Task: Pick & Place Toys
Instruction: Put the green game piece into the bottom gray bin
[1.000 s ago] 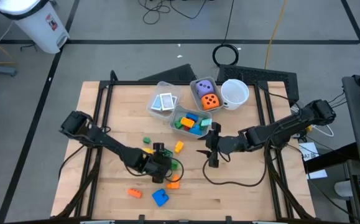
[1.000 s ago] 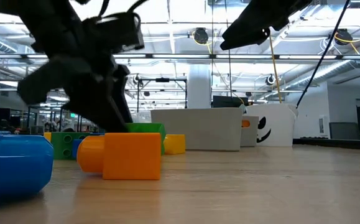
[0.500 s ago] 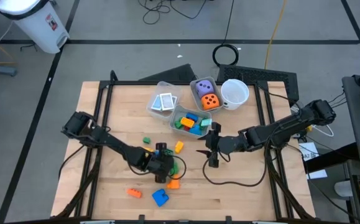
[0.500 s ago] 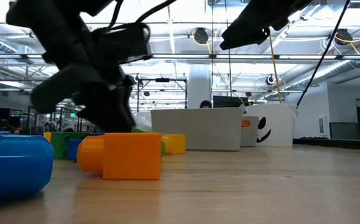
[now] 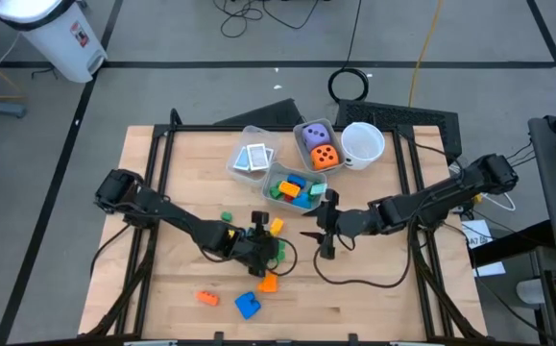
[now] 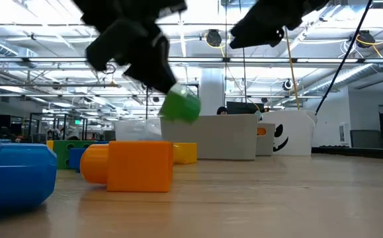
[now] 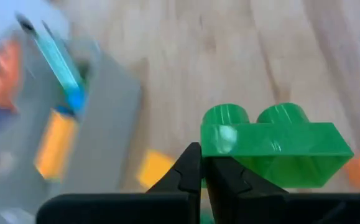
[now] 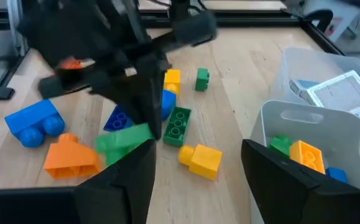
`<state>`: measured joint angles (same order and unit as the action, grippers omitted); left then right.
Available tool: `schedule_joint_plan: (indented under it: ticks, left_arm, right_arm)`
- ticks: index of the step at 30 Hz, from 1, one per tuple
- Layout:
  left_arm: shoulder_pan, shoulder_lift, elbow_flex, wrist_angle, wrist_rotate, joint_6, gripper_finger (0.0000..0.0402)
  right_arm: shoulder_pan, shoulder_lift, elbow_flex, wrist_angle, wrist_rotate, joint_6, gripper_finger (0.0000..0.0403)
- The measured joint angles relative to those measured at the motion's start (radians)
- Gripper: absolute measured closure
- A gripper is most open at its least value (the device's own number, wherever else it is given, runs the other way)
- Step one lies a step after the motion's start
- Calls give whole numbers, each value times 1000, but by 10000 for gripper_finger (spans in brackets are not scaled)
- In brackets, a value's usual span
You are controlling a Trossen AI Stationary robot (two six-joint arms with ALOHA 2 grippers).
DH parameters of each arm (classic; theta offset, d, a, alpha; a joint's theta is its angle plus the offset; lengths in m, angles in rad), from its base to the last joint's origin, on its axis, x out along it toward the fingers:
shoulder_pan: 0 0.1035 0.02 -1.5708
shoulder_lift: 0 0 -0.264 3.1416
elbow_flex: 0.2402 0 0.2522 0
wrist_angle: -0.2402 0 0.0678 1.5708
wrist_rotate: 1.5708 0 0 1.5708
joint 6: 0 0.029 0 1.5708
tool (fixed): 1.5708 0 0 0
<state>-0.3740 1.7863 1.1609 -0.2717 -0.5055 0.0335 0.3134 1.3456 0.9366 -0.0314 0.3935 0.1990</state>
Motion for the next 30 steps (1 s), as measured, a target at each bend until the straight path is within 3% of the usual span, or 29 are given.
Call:
schedule_joint_plan:
  ticks: [6,13,16,19,22,25,30]
  left_arm:
    - [6,-1,81,21,-96,134,389]
    - [1,-1,83,42,-187,191,394]
    - [1,-1,83,42,-205,190,387]
    - [1,-1,83,45,-214,197,394]
    - [1,-1,83,51,-224,202,391]
    - [1,-1,83,74,-239,234,386]
    - [1,-1,83,162,-255,316,392]
  right_arm:
    - [-29,-6,-109,120,2,-45,192]
    - [-83,-10,-253,170,-2,-97,207]
    - [-108,-10,-334,318,-16,-31,212]
    - [-146,-10,-402,534,-149,32,211]
    - [-177,-5,-444,752,-290,133,195]
    - [-179,15,-448,841,-380,156,164]
    - [-155,82,-435,868,-396,157,100]
